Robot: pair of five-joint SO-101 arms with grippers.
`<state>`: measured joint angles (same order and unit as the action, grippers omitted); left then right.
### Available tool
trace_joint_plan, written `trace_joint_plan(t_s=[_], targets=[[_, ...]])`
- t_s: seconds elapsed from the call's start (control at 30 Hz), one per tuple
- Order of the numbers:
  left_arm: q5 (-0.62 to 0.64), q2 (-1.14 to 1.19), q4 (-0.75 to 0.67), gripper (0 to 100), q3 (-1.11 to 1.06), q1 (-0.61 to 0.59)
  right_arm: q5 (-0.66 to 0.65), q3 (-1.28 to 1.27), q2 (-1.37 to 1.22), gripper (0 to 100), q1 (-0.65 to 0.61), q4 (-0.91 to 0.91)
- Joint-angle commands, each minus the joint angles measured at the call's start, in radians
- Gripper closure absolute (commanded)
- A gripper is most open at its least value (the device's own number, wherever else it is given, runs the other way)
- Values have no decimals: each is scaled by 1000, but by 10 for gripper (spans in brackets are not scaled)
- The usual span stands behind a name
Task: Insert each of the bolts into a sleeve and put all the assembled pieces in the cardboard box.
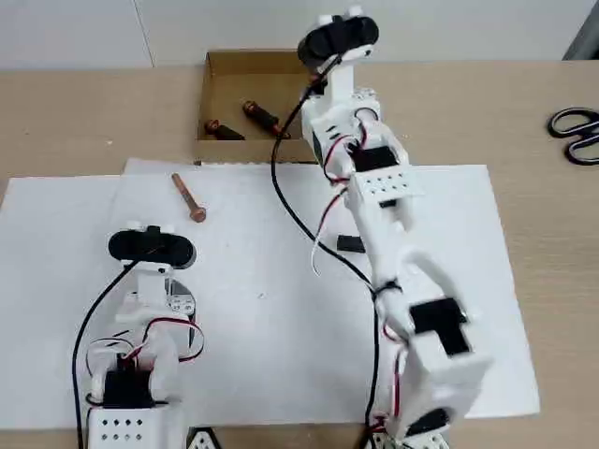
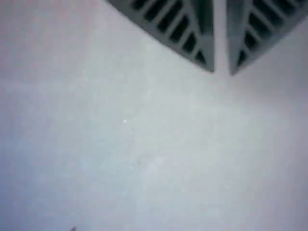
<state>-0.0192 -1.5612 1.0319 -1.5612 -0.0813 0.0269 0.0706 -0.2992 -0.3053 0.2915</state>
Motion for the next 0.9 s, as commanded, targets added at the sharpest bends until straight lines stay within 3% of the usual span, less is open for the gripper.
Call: trace_joint_plan(t_s=[0.0,0.33,0.53,0.87], targets=[[2,-6,-17,994,5,-6,-14,161,-79,995,-2,-76],[2,-6,-17,994,5,-8,-35,311,-285,979,-7,-58],[2,-6,-17,994,5,-8,-57,313,-292,768,-4,107],[2,-6,-17,994,5,-8,-64,313,-232,836,-10,177]])
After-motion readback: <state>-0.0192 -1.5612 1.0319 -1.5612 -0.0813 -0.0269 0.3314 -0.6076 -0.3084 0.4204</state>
